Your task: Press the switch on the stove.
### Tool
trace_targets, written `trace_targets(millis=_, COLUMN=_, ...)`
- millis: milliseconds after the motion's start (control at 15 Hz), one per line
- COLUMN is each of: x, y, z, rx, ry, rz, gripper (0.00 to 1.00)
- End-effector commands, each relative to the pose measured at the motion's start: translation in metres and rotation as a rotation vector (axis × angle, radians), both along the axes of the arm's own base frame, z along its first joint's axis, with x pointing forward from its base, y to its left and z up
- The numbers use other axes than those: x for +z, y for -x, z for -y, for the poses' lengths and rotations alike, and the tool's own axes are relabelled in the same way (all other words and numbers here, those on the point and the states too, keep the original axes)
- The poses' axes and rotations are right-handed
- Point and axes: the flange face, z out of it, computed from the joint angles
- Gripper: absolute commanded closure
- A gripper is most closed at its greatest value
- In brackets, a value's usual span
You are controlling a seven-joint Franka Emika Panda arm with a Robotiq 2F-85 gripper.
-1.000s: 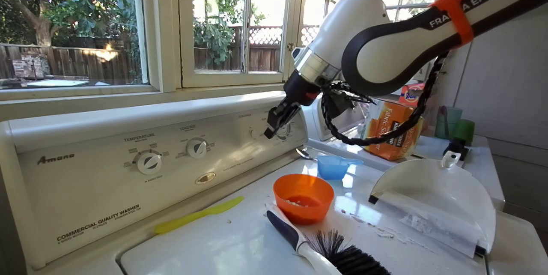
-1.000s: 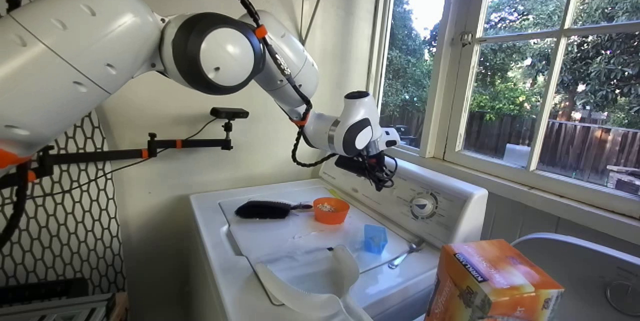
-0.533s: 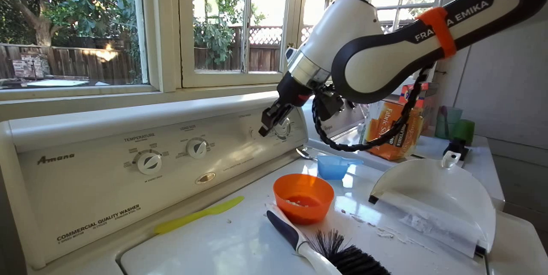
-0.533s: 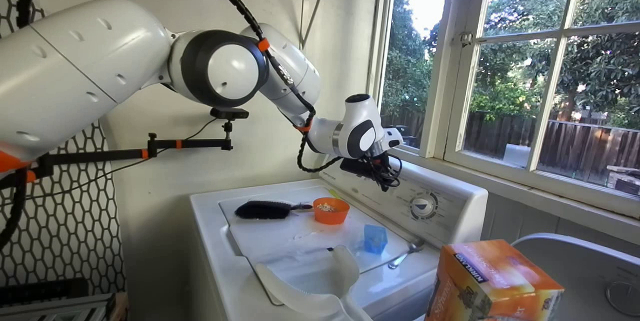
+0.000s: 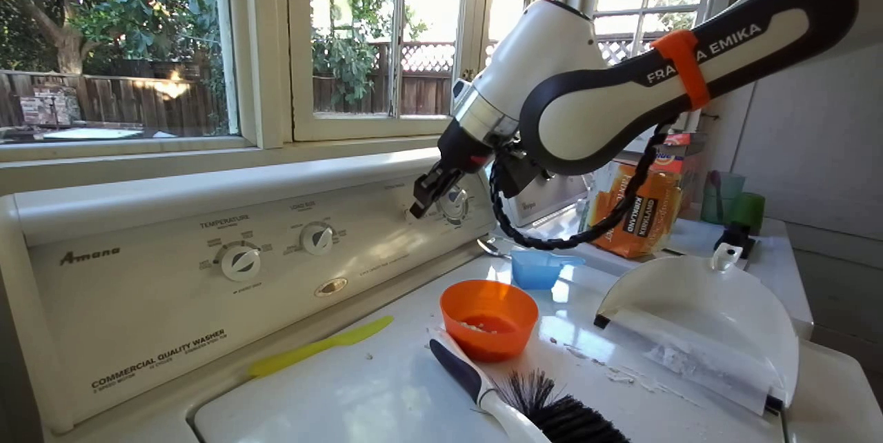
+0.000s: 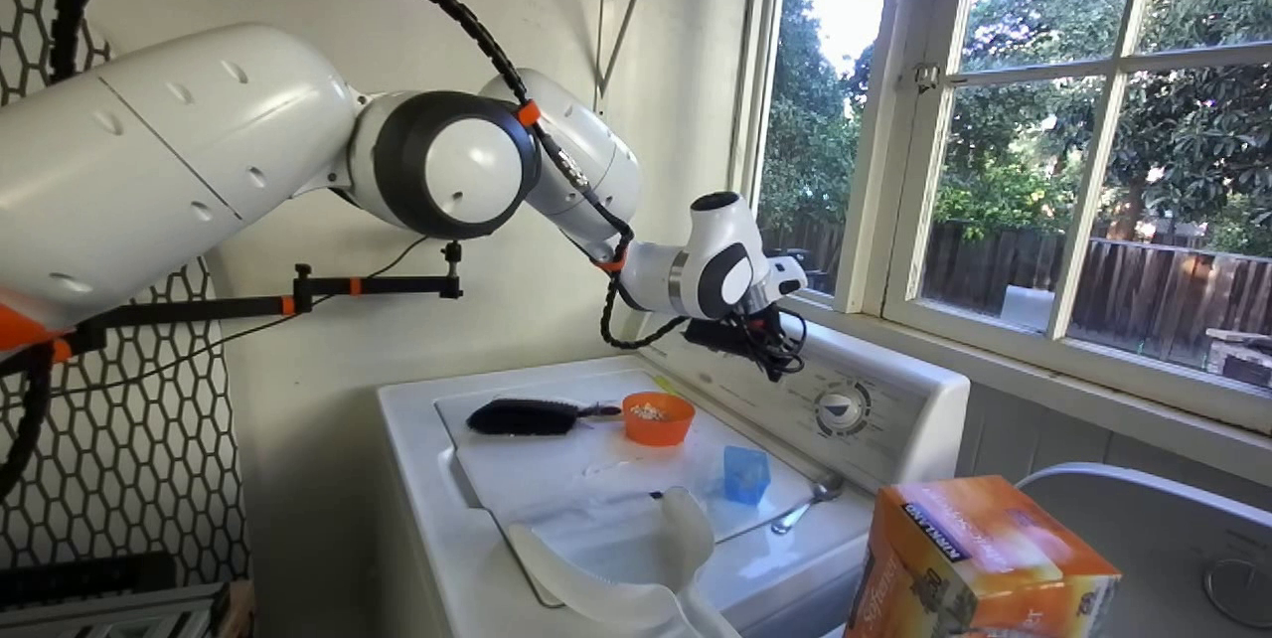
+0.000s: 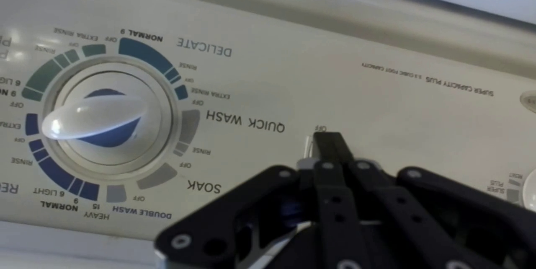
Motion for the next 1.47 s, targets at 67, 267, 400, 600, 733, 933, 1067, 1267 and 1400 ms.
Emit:
trace_targets(millis=67, x=-0.007, y=-0.008, z=-0.005, rx=-0.019, ry=0.022, rz=-0.003, gripper=1.00)
trace_targets(millis=267, x=-0.012, y=-0.010, z=-0.006, rx=-0.022, ry=0.020, rz=0.000, gripper=1.00)
trace_targets(millis=400, x=-0.015, y=-0.011, z=-0.006, rx=-0.024, ry=0.019, rz=0.002, gripper=1.00)
trace_targets(millis=600, x=-0.016, y=-0.013, z=-0.006, rx=-0.028, ry=0.016, rz=0.004, gripper=1.00)
trace_targets(millis=733, x=-0.014, y=-0.015, z=-0.007, rx=-0.034, ry=0.016, rz=0.007, gripper=1.00)
trace_targets(millis=933, x=-0.012, y=-0.017, z=-0.008, rx=-0.039, ry=0.020, rz=0.021, gripper=1.00)
trace_targets(millis=1067, x=-0.009, y=-0.018, z=-0.009, rx=-0.043, ry=0.023, rz=0.035, gripper=1.00)
trace_targets(millis=1267, x=-0.003, y=-0.020, z=-0.011, rx=-0.050, ry=0.025, rz=0.066, gripper=1.00)
trace_targets(millis=1400, x=-0.003, y=-0.020, z=-0.011, rx=-0.053, ry=0.029, rz=0.070, gripper=1.00)
